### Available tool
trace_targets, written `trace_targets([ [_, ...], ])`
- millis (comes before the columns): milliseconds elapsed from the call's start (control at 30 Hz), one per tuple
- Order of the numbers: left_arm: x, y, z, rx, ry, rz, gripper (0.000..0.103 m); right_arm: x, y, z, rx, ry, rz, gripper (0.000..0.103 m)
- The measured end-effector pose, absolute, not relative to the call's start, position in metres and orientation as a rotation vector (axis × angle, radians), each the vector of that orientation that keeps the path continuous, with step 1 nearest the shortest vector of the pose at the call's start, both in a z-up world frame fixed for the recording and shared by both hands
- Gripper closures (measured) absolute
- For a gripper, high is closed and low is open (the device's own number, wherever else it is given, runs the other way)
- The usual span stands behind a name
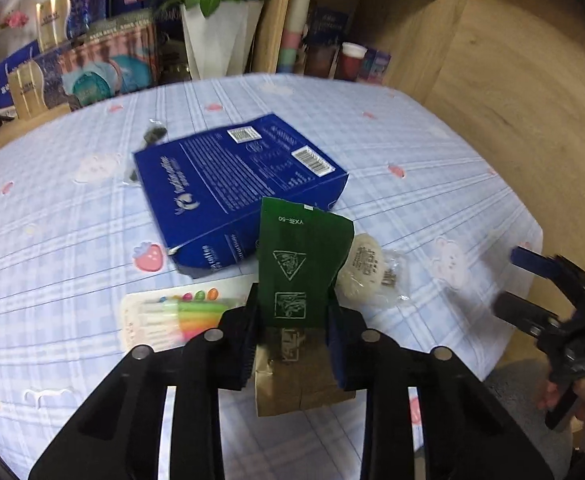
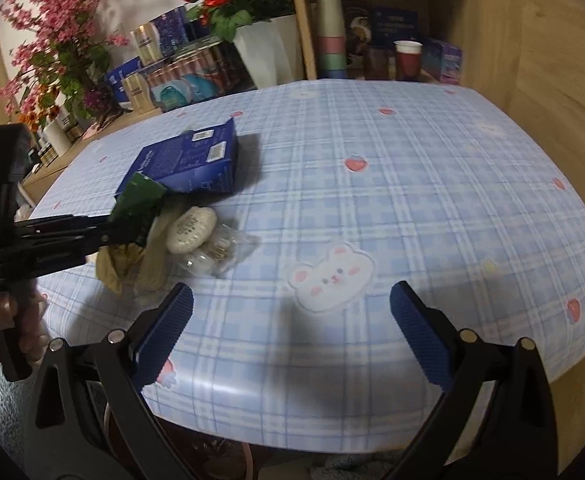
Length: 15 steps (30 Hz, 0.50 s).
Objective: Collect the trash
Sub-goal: 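Grasp the green packet with the left tool while the right tool grasps the white round packet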
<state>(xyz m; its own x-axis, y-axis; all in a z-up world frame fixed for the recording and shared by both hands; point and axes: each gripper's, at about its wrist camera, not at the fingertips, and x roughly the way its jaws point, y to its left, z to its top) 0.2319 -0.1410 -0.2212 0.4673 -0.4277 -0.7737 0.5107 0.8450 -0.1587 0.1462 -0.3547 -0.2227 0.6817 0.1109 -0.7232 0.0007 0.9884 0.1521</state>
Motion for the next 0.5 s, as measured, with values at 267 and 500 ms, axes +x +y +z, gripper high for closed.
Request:
trace_targets([
  [267,0.205,-0.09,-0.202,-0.061,0.886,-0.518,0.076,0.192,-0.31,-0.23,0.071,0.839,0.179,0.026],
  [500,0.188,-0.045,-0.195,-0.162,0.874,-0.449,0.076,0.23,-0.284,-0.246,0.027,0.914,0.21,0.036],
])
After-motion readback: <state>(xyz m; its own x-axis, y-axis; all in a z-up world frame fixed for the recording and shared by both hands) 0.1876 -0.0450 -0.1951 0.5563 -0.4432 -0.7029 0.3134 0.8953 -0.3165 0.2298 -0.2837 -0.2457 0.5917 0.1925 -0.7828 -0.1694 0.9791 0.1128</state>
